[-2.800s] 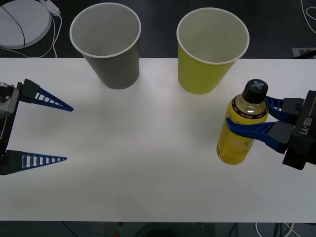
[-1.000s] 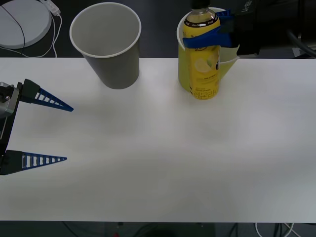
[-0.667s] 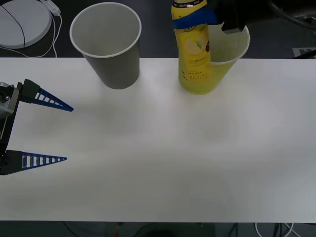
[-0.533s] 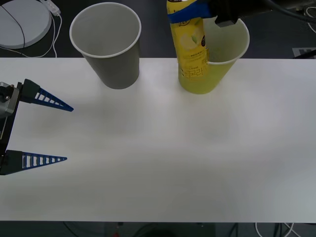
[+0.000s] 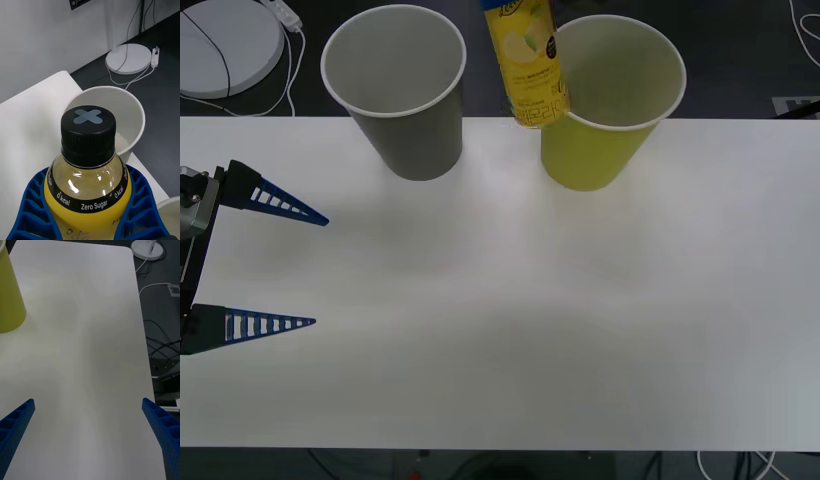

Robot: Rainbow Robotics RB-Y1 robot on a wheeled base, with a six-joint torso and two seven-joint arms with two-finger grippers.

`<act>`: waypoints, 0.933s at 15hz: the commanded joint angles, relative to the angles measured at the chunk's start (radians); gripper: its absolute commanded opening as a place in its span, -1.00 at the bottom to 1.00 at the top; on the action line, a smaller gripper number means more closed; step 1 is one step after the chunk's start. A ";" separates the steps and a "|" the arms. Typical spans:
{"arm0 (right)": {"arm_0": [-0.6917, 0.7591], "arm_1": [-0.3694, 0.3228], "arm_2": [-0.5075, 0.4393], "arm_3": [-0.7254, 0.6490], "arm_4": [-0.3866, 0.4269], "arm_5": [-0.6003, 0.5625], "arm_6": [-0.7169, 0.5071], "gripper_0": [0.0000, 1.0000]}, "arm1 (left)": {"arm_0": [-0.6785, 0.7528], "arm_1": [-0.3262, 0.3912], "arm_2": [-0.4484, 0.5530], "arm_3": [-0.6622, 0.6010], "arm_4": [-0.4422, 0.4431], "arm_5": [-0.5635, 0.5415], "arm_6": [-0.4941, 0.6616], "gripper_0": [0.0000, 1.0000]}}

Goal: Put the can into the green bin and the plastic bottle into the gray bin

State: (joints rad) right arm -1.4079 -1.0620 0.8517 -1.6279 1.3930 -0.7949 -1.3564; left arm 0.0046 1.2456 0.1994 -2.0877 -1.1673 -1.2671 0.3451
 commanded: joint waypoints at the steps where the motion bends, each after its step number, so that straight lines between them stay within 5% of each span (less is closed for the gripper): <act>1: -0.065 0.066 0.038 0.088 0.011 -0.027 -0.001 -1.00 | 0.000 0.000 0.000 0.000 0.000 0.000 0.000 1.00; 14: -0.299 0.393 0.161 0.494 0.058 -0.087 0.002 -1.00 | 0.000 0.000 0.000 0.000 0.000 0.000 0.000 1.00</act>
State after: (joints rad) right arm -1.6922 -0.6862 1.0028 -1.1600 1.4522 -0.8818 -1.3548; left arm 0.0046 1.2456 0.1994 -2.0878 -1.1673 -1.2671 0.3451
